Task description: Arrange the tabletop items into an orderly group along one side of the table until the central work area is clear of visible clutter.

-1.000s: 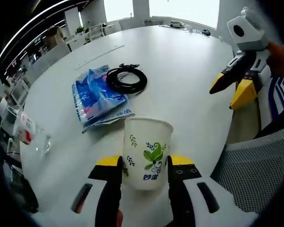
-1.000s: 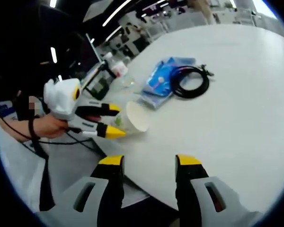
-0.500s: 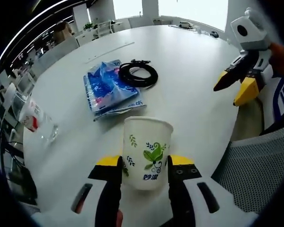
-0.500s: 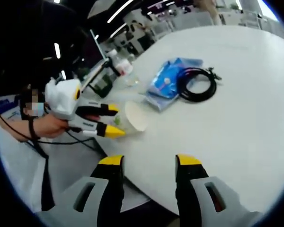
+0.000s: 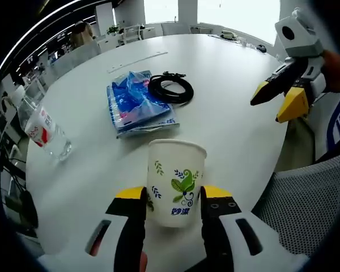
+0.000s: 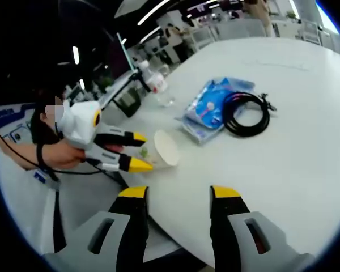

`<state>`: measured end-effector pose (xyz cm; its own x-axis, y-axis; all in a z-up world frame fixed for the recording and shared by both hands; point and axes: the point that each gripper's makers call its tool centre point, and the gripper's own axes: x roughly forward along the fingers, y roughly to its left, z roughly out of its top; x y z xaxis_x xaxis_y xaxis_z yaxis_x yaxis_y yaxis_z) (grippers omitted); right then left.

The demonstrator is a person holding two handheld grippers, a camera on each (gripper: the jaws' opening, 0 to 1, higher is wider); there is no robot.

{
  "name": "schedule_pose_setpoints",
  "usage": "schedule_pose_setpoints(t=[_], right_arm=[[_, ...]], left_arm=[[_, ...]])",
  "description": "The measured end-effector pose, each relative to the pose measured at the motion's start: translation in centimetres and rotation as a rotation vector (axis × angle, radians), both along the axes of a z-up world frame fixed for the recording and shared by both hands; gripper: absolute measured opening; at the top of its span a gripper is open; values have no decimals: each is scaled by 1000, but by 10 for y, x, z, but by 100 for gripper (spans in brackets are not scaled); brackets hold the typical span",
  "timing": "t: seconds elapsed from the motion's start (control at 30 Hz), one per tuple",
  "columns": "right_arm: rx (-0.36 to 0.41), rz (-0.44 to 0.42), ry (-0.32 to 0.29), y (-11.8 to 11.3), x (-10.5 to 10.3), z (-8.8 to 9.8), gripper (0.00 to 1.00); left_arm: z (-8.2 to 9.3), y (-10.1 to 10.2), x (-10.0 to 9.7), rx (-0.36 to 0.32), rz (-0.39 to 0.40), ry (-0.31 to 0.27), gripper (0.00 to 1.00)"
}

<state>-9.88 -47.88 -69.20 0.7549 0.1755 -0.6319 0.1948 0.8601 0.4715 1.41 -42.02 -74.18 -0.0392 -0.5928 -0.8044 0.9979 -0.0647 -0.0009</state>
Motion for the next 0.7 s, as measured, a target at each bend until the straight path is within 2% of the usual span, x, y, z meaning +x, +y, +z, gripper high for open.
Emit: schedule_pose_setpoints(t=[0.27,0.53,0.7], right_arm=[[14,73,-12,16,20,0,40],[41,134,-58,28,50,8,36],[52,155,-70,32,56,10,34]], left_arm=[[5,8,-7,-17,-11,10,37],[24,-3,-28,-84,-128,-10,37],[30,-7,-38,-102,-184,-24,37]])
